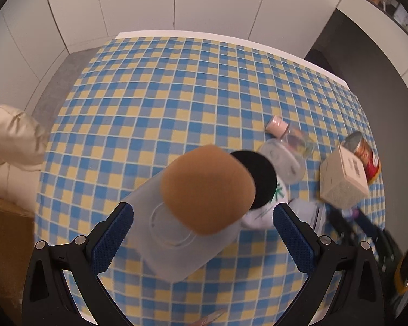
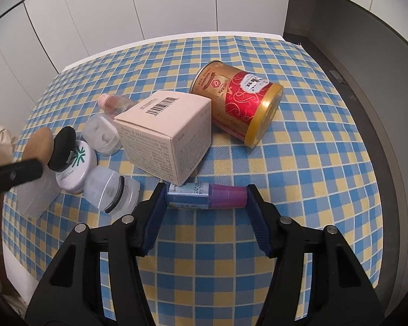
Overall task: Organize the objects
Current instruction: 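Grasp the blue-and-pink tube with the right tool while the left tool grasps the tan sponge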
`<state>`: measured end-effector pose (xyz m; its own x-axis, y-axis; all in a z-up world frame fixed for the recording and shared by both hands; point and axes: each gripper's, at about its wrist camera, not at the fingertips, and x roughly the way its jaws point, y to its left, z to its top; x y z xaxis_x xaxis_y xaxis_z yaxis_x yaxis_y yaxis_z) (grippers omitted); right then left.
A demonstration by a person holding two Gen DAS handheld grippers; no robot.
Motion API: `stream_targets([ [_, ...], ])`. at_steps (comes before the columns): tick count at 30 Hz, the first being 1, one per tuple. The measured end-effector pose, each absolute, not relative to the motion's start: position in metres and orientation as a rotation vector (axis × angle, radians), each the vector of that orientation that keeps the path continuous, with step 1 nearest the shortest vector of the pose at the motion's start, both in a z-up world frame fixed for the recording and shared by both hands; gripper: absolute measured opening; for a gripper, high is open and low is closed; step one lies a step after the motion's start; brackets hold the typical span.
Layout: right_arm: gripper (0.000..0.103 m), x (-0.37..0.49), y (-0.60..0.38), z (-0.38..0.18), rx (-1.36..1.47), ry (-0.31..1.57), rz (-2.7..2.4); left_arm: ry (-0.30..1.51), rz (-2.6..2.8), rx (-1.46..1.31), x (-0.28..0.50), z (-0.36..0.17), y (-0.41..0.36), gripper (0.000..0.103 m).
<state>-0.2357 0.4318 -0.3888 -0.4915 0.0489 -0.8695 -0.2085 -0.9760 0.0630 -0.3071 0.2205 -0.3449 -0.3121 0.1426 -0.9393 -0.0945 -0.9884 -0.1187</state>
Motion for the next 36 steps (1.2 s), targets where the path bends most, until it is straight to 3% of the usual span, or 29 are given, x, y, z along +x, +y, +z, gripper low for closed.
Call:
stream_targets([
  [8, 0.06, -0.226, 0.435, -0.385, -1.5, 0.302, 2.587, -0.063, 2.499, -1.728, -0.316, -0.344, 0.221, 0.08],
  [13, 0.06, -0.221, 0.437, -0.383, -1.504, 0.324, 2.594, 0.002, 2.519, -1.704, -0.313, -0.347, 0.224, 0.077],
  [20, 0.06, -0.213, 0.438, -0.38, -1.498, 0.306, 2.594, 0.05, 2.542, -1.672, -0.308, -0.346, 0.233, 0.061],
  [36, 0.06, -0.202, 0.445, -0.328, -1.44, 0.32, 2.616, 0.08, 2.545, -1.668, -0.281, -0.323, 0.216, 0.038],
])
